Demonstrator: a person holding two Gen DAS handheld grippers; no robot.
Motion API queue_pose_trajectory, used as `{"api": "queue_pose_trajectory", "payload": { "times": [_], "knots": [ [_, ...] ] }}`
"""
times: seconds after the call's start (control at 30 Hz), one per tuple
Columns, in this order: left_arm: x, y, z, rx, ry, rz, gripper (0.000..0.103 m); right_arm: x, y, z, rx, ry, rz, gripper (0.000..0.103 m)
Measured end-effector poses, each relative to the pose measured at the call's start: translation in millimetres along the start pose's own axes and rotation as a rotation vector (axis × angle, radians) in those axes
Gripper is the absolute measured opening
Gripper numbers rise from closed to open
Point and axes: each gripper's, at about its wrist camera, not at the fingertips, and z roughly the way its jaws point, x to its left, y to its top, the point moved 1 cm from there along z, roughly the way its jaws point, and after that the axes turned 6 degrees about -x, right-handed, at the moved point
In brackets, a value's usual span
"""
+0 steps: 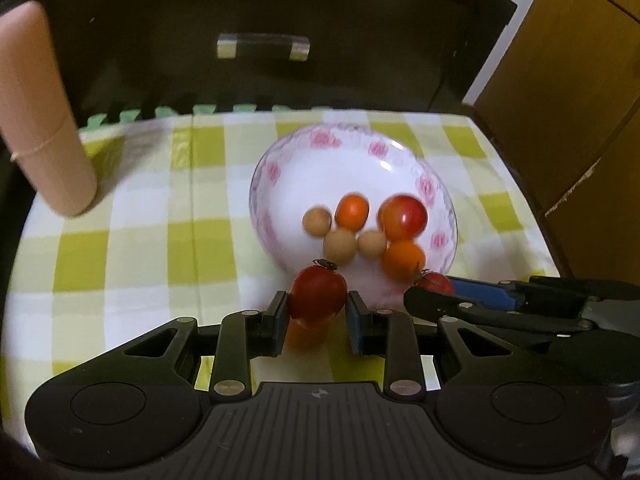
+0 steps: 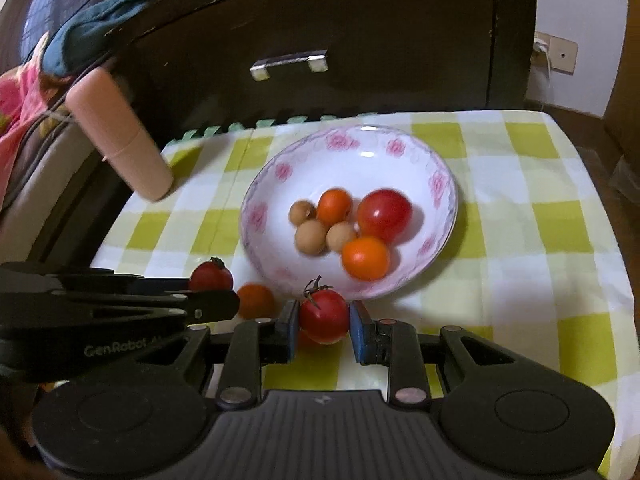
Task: Organize fruits
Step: 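Carry both held cherry tomatoes over the white bowl, then open both grippers to drop the cherry tomatoes into the bowl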
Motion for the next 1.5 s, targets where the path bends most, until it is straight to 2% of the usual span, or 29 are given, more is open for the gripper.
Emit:
{"api": "queue_pose_trajectory", "payload": {
  "times": [0.53,0.9,1.33,1.5],
  "knots": [
    [0.1,39.1,36.8,-0.01,0.018,-0.009,0.038,-25.6,40.1,35.9,-0.032,-0.021,0.048,0.025],
    [9.9,48.4,56.1,0.007,0.02,-0.044,0.037,-27.3,69.6,51.9,-0.062,-0.027,0.03,0.026],
    [4.7,49.2,56.0,0.002,0.018,-0.015,0.051,-18.6,83.3,65.4,-0.058,-0.014,0.016,0.026],
    [7.2,48.1,50.7,-0.002,0.022,-0.019,0.051,-18.9,83.3,65.3,-0.054,-0.026,0.017,0.026]
  ]
}}
